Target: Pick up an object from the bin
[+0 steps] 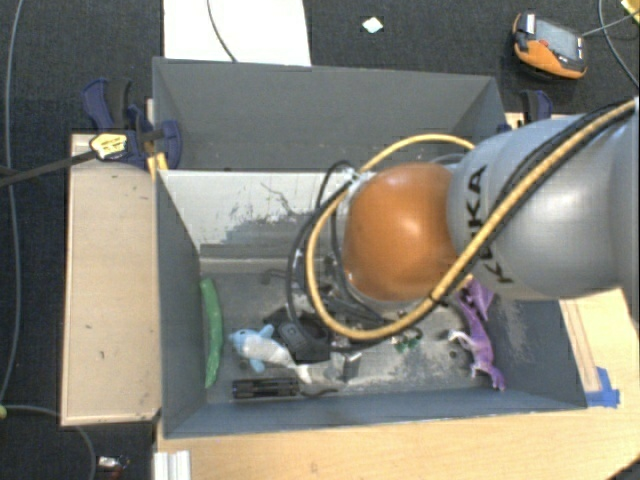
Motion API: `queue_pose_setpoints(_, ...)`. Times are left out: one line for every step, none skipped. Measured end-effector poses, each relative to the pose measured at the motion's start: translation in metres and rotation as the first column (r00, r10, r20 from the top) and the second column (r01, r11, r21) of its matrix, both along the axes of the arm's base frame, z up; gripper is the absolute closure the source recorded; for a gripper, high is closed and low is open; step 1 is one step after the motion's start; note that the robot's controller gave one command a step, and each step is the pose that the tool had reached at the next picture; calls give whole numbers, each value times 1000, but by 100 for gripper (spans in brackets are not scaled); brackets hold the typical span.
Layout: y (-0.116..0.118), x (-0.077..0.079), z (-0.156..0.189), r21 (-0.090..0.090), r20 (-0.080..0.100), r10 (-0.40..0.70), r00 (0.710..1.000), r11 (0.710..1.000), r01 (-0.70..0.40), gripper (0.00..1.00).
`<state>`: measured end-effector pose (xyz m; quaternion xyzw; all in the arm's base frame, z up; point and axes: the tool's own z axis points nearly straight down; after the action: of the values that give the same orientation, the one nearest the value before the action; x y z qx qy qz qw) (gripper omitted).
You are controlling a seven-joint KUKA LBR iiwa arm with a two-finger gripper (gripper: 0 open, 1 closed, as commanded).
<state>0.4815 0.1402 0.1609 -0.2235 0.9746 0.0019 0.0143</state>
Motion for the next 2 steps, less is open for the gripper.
queue_pose_setpoints(-4,8,-59,0,-5,-79,997,997,79,0)
queue_pose_setpoints(-4,7,8,1,-8,-144,990,990,144,0)
